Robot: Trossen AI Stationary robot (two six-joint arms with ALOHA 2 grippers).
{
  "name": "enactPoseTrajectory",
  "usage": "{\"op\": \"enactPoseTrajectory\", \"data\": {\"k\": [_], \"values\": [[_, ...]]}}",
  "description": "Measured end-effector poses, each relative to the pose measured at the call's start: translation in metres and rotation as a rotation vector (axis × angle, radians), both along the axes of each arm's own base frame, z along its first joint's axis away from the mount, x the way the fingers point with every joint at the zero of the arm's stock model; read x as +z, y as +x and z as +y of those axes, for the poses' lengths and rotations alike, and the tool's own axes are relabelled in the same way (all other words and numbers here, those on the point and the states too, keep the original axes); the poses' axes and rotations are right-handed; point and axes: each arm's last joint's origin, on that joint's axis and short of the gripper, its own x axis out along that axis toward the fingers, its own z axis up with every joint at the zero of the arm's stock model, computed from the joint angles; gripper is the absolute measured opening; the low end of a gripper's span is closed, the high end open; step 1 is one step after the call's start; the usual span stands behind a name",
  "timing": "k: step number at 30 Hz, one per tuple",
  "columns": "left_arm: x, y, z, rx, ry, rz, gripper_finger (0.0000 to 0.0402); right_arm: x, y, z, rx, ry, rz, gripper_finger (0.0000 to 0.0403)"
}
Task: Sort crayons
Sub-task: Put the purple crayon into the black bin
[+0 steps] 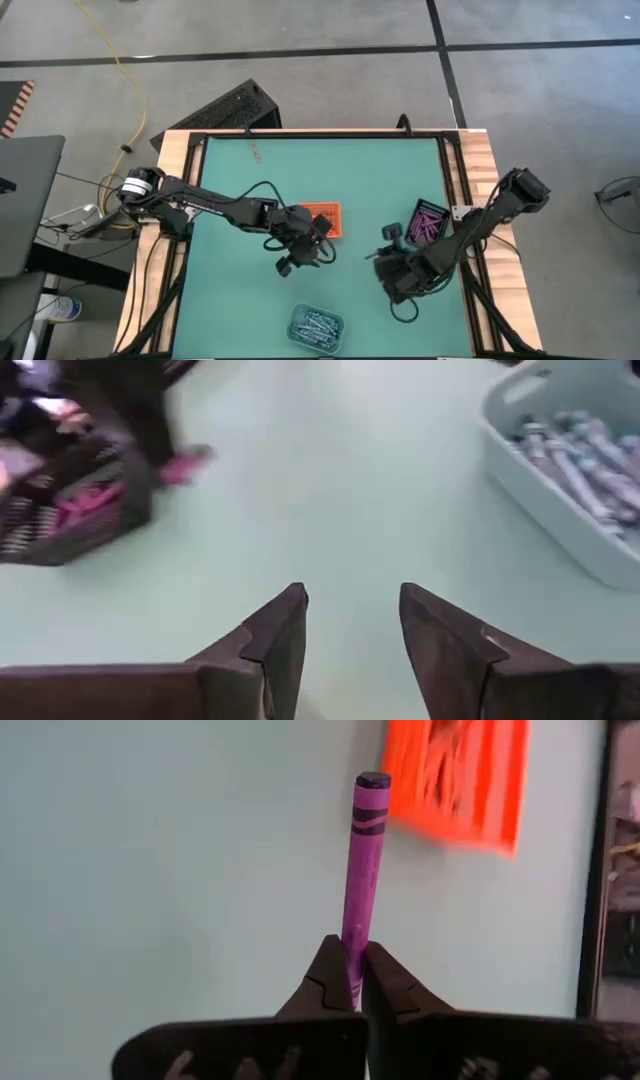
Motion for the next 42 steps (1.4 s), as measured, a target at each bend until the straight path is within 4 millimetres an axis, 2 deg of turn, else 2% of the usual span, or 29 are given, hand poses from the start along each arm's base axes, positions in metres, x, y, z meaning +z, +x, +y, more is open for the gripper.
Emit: {"op": "enactPoseTrajectory", "data": {"k": [5,9,15,20,26,35,38,42], "values": [[-0.008,-0.005,-0.007,-0.102,-0.082,0.032,0.0153,0.011,-0.031,-0.023,-0.023,-0.077,0.258,0.0],[-0.02,-0.011,-0.019,-0.144,-0.131,-0.029,0.0153,0.018,-0.052,-0.042,-0.088,-0.089,0.481,0.0],[-0.032,-0.02,-0.033,-0.178,-0.179,-0.152,0.0153,0.02,-0.066,-0.056,-0.082,-0.06,0.658,0.0],[-0.037,-0.025,-0.037,-0.183,-0.207,-0.177,0.0153,0.016,-0.071,-0.061,-0.025,-0.098,0.742,0.0],[-0.042,-0.028,-0.041,-0.158,-0.259,-0.121,0.0153,-0.002,-0.081,-0.067,0.059,-0.157,0.858,0.0],[-0.043,-0.035,-0.06,-0.194,-0.244,-0.107,0.0153,-0.021,-0.088,-0.08,0.031,-0.168,0.918,0.0004],[-0.043,-0.035,-0.062,-0.179,-0.237,-0.108,0.0153,-0.022,-0.085,-0.086,0.001,-0.15,0.924,0.002],[-0.044,-0.036,-0.062,-0.16,-0.258,-0.088,0.0153,-0.022,-0.083,-0.092,-0.031,-0.134,0.926,0.0064]]}}
